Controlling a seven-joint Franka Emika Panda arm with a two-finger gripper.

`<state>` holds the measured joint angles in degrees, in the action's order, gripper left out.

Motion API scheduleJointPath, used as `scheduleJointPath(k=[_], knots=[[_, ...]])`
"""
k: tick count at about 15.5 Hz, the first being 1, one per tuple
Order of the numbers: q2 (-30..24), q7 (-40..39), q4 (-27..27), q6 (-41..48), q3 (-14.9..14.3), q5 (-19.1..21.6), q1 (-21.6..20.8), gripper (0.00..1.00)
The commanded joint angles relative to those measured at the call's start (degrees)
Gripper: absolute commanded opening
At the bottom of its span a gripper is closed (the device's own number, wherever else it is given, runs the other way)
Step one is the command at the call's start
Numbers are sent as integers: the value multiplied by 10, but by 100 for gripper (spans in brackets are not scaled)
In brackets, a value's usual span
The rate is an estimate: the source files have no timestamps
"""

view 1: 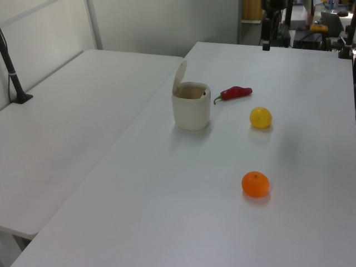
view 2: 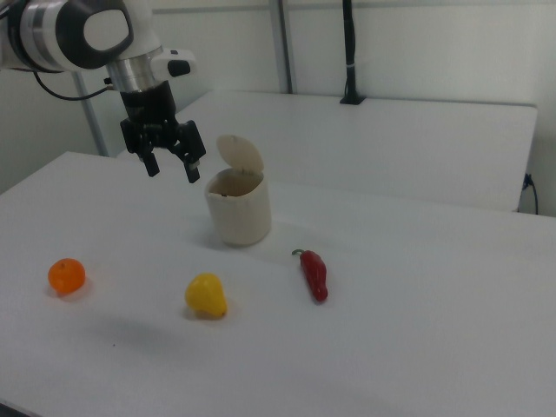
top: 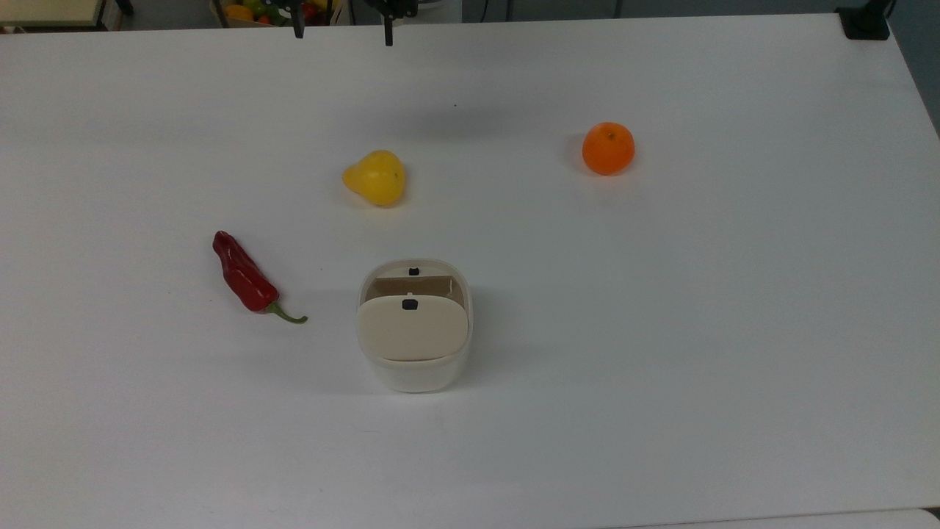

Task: Close garbage bin

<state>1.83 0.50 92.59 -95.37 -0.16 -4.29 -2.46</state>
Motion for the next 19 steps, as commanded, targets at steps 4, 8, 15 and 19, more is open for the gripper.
scheduleJointPath(k=[4,8,15,19], knots=[[-15,8,12,25,0,-9,-4,100],[-15,8,11,25,0,-9,-4,100],[-13,7,8,24,0,-9,-3,96],[-9,8,4,23,0,-9,-5,4]])
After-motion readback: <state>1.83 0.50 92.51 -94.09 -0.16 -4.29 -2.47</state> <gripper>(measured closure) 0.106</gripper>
